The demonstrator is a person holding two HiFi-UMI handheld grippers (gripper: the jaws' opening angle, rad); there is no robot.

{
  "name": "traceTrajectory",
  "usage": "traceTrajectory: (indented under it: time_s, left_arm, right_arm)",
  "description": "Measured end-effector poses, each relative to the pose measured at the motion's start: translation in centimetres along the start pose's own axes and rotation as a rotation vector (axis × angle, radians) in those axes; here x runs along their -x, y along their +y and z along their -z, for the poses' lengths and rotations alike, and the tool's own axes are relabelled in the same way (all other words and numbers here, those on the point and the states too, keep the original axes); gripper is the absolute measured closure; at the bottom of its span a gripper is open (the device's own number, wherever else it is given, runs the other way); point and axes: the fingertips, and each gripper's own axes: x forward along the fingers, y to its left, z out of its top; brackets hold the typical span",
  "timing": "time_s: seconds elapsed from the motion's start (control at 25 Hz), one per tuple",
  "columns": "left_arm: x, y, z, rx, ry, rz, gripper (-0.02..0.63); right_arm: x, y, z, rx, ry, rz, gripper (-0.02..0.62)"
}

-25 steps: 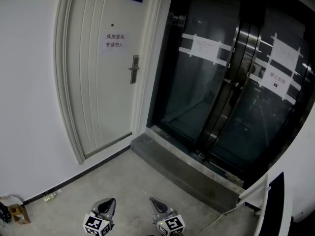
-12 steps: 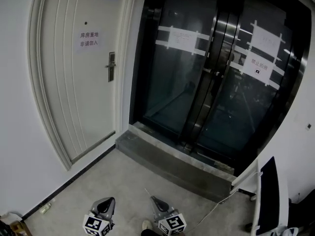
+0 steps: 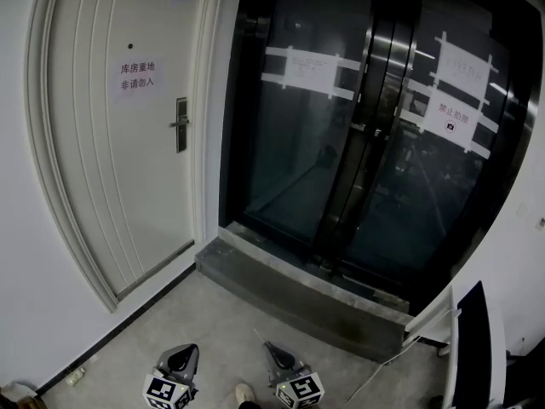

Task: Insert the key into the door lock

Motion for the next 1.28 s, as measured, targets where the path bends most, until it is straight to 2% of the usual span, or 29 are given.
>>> traceTrajectory:
  time_s: [0.24,0.4,0.76,1.0,1.28]
  left_arm:
    - [-6.4,2.0,-1.1,-0.001,0.009,0.003,0.604]
    - [-10.5,3.3,-1.5,0.003,0.014,0.003,0.604]
    - [-18.5,6.6,-2.6,-0.012,0.012,-0.024,0.604]
    - [-21.0,9.4,-2.8,0.007,0.013,-0.096,0.604]
    - [-20.3,13.8,-1.6,0.001,0.014,-0.209,0.604]
  right_arm:
    - [-4.7,-4.9,-0.5,-0.004,-0.003,-0.007,0.584]
    - [-7.8,-8.8,0.8,-0.016,0.002,0.003,0.584]
    - [-14.3,-14.5,0.1,-0.004,-0.013,-0.034,0.584]
    - [-18.5,-15.9,0.7,-0.017,-0.019,-0.107,0.584]
    - [-23.0,-14.7,1.1,-0.041,-0.009,-0.212,0.584]
